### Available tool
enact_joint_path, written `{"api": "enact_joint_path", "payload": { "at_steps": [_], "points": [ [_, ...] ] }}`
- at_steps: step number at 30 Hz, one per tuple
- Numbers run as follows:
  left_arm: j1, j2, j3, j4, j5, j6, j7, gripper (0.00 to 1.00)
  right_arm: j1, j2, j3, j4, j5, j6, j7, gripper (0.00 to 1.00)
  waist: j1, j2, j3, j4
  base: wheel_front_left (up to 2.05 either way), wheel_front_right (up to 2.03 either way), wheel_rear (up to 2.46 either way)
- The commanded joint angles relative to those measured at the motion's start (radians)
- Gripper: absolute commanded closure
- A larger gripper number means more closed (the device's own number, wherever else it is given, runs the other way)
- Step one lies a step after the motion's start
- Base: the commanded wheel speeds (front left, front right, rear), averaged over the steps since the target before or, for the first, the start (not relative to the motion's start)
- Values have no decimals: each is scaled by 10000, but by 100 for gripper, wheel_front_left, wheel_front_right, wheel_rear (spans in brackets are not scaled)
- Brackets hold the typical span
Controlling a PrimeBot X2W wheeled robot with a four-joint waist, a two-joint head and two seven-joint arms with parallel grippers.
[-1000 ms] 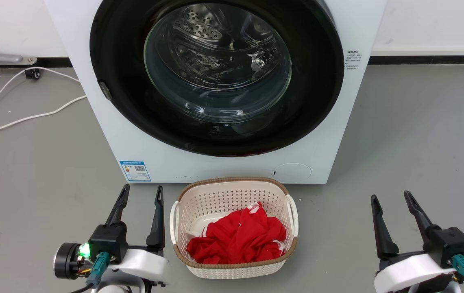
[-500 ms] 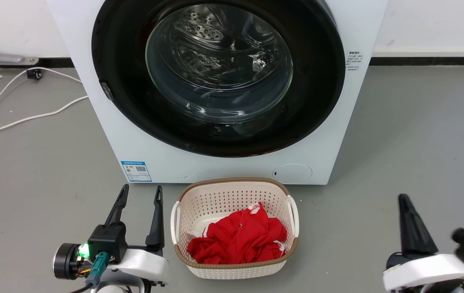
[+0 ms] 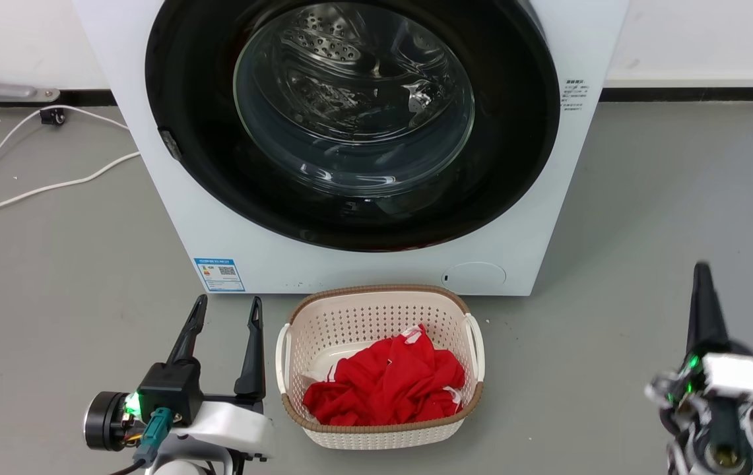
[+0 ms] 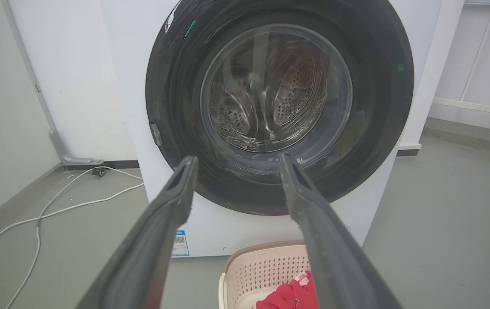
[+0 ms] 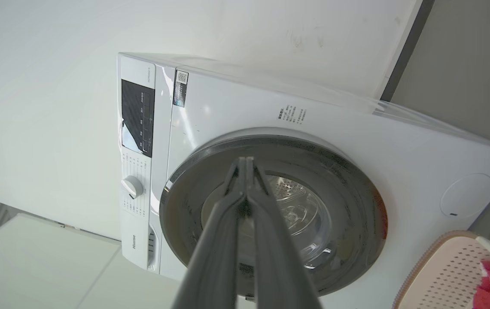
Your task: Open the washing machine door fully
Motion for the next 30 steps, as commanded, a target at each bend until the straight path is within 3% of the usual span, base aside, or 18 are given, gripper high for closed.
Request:
{"api": "enact_joint_path", "payload": {
  "at_steps": [1, 7, 14, 21, 30],
  "points": [
    [53, -6, 17, -69, -19, -11, -26, 0, -461, 0, -136, 3, 1108, -2, 199, 100, 0, 0, 44, -14, 0, 0, 0],
    [-83, -13, 36, -186, 33, -30, -26, 0, -1812, -4, -684, 518, 3402, -2, 911, 100, 0, 0, 269, -24, 0, 0, 0],
    [-281, -21, -11, -299, 99, -90, -26, 0, -4435, -1058, -842, 2157, 4892, -2, 1511, 100, 0, 0, 642, 101, 0, 0, 0],
    [-652, -33, -129, -403, 135, -165, -26, 0, -7441, -2579, 23, 4423, 4945, -2, 1857, 100, 0, 0, 1145, 394, 0, 0, 0],
    [-1169, -53, -339, -599, 31, -130, -26, 0, -10674, -3700, 2098, 7027, 3748, -2, 2900, 100, 0, 0, 1887, 725, 0, 0, 0]
  ]
}}
